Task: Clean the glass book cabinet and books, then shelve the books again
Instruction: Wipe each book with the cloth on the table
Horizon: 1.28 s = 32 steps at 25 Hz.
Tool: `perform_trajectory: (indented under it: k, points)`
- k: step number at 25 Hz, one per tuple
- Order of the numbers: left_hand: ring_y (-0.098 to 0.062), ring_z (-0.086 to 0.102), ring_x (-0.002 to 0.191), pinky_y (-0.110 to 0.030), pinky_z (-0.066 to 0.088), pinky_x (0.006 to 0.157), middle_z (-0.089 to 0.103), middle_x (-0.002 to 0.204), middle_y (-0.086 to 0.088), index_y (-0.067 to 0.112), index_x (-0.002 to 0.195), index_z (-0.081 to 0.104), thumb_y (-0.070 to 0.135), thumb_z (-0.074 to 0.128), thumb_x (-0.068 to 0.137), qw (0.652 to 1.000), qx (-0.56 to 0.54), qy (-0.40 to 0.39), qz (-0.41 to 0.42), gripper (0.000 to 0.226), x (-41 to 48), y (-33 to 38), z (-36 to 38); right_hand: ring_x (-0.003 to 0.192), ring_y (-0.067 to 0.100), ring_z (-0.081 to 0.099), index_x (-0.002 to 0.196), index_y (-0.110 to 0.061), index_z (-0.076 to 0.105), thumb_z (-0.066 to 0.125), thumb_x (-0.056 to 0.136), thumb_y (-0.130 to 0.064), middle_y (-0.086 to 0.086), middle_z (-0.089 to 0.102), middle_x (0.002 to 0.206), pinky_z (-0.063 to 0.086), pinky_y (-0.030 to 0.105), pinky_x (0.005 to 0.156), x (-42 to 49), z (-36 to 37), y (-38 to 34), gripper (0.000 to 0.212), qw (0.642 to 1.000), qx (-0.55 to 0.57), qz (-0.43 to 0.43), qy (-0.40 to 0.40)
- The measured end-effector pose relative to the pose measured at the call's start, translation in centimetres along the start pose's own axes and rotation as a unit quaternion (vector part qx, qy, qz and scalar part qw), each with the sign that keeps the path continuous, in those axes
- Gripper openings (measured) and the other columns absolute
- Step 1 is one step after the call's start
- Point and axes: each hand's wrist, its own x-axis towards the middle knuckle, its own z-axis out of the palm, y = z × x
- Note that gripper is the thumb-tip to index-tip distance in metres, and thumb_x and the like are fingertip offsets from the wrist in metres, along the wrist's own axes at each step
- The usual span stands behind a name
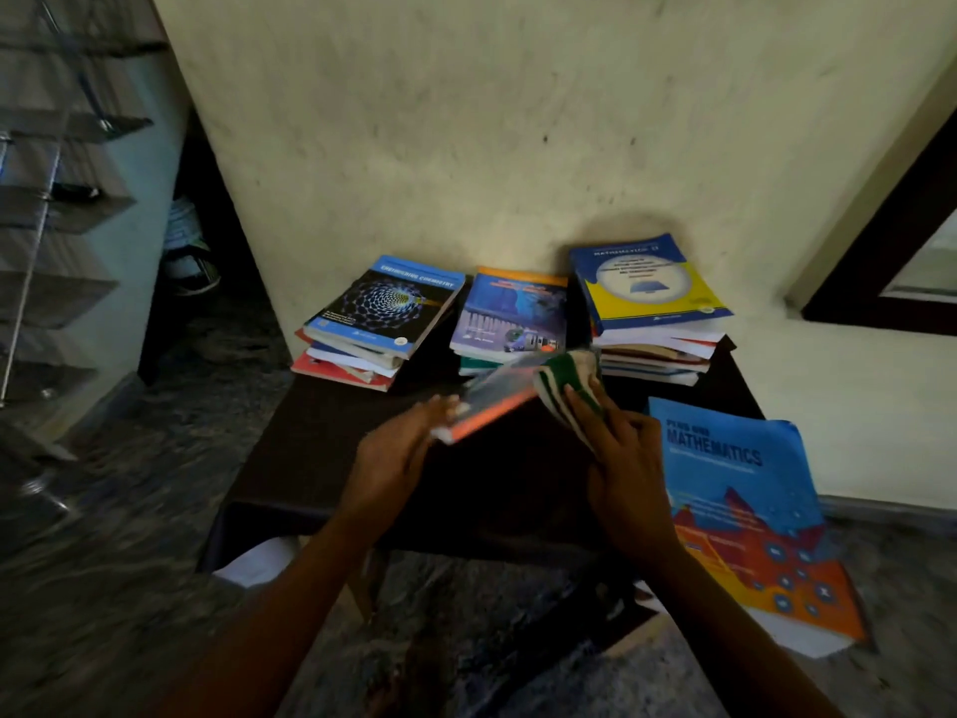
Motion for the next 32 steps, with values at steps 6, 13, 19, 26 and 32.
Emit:
perform_trajectory:
  k: [6,13,19,26,32]
  points:
    - [-0.006,0.035,0.13,-0.017,0.023,0.111,0.059,0.124,-0.013,0.013,0.122,0.049,0.039,0.03,0.102,0.978,0.097,-0.186,0.019,0.037,-10.5,-6.0,1.5,0.09,0.025,0.037,0.128,-0.019,0.055,0.034,0.073,-0.015,0.014,0.052,0.135,0.036,0.033,0.08,-2.3,2.3,-0.2,0.059,0.996,-0.051,-0.06,-0.036]
    - [-0.025,0.046,0.12,-0.039,0.041,0.099,0.049,0.129,-0.007,0.022,0.129,0.046,0.019,0.052,0.092,0.935,0.051,-0.013,-0.351,0.037,-11.7,-3.3,3.0,0.089,0.027,0.04,0.131,-0.024,0.05,0.039,0.079,-0.018,0.012,0.054,0.131,0.047,0.036,0.075,-0.8,7.7,0.8,0.053,0.99,-0.054,-0.061,-0.112]
    - [-0.019,0.061,0.051,-0.03,0.05,0.042,0.064,0.071,-0.012,-0.012,0.121,0.047,0.005,0.056,0.091,0.641,-0.362,0.082,-0.672,0.036,-9.7,-5.7,3.1,0.109,0.039,0.042,0.139,-0.026,0.041,0.022,0.078,-0.027,0.009,0.038,0.146,0.037,0.042,0.088,4.2,13.4,2.5,0.064,0.961,-0.081,0.04,-0.263]
    - [-0.028,0.067,0.082,-0.032,0.059,0.061,0.066,0.106,-0.022,-0.005,0.108,0.06,0.003,0.061,0.087,0.633,-0.38,0.064,-0.671,0.023,-10.4,-6.3,2.9,0.13,0.035,0.029,0.144,-0.036,0.027,0.046,0.09,-0.024,0.005,0.022,0.153,0.029,0.041,0.099,4.1,19.5,0.7,0.058,0.94,-0.139,0.107,-0.293]
    - [-0.022,0.068,0.065,-0.029,0.058,0.057,0.066,0.092,-0.021,-0.005,0.097,0.062,-0.006,0.054,0.088,0.628,-0.38,0.08,-0.674,0.012,-10.4,-6.3,2.7,0.106,0.043,0.057,0.118,-0.027,0.063,0.064,0.07,-0.027,0.015,0.06,0.124,0.048,0.048,0.084,-1.4,20.8,-9.7,0.048,0.95,0.017,-0.021,-0.31]
